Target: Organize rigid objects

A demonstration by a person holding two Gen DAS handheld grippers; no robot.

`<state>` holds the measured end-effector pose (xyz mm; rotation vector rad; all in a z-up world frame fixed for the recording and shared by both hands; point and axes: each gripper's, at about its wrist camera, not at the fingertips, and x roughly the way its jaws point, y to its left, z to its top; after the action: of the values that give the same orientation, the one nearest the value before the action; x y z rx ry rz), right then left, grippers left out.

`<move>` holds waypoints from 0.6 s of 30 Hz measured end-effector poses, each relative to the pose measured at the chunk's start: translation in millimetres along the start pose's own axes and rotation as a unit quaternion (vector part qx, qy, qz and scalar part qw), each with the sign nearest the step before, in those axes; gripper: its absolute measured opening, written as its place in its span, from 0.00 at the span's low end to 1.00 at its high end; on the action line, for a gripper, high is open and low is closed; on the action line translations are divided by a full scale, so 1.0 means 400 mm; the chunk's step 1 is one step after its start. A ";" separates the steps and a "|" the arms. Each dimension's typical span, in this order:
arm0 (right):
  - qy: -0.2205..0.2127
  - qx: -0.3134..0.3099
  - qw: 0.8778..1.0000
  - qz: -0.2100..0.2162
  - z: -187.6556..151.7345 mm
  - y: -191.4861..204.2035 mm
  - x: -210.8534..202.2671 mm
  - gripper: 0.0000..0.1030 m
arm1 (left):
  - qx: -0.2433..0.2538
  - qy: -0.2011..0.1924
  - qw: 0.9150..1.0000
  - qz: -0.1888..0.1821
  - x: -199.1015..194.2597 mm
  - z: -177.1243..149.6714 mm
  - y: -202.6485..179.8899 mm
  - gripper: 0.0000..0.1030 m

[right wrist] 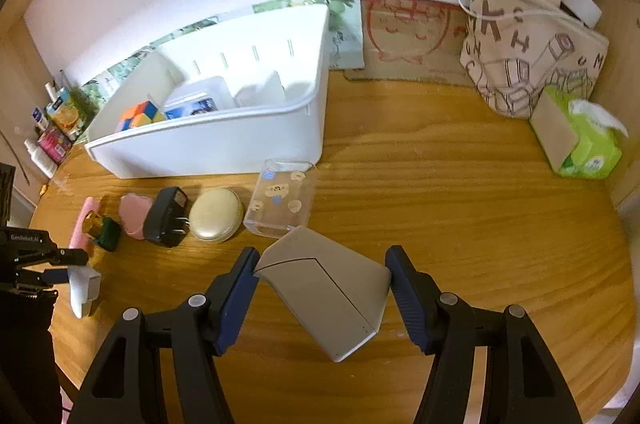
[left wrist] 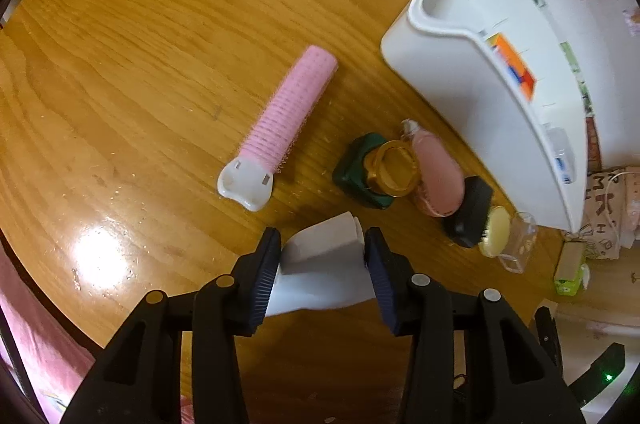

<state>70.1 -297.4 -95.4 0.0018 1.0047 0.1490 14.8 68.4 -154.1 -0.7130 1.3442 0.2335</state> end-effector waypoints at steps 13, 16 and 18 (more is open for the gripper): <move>-0.050 -0.035 0.998 0.014 0.037 0.012 -0.085 0.63 | 0.025 -0.074 0.996 -0.036 -0.126 -0.025 -0.040 0.07; -0.057 -0.037 0.997 0.020 0.039 0.017 -0.096 0.63 | 0.035 -0.087 0.995 -0.036 -0.136 -0.025 -0.062 0.07; -0.059 -0.038 0.997 0.025 0.040 0.021 -0.101 0.63 | 0.038 -0.096 0.994 -0.036 -0.154 -0.032 -0.056 0.07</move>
<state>61.2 -293.0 -52.1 -0.0342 0.8805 0.2296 1.9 58.4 -89.3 -0.6564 1.1358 0.1873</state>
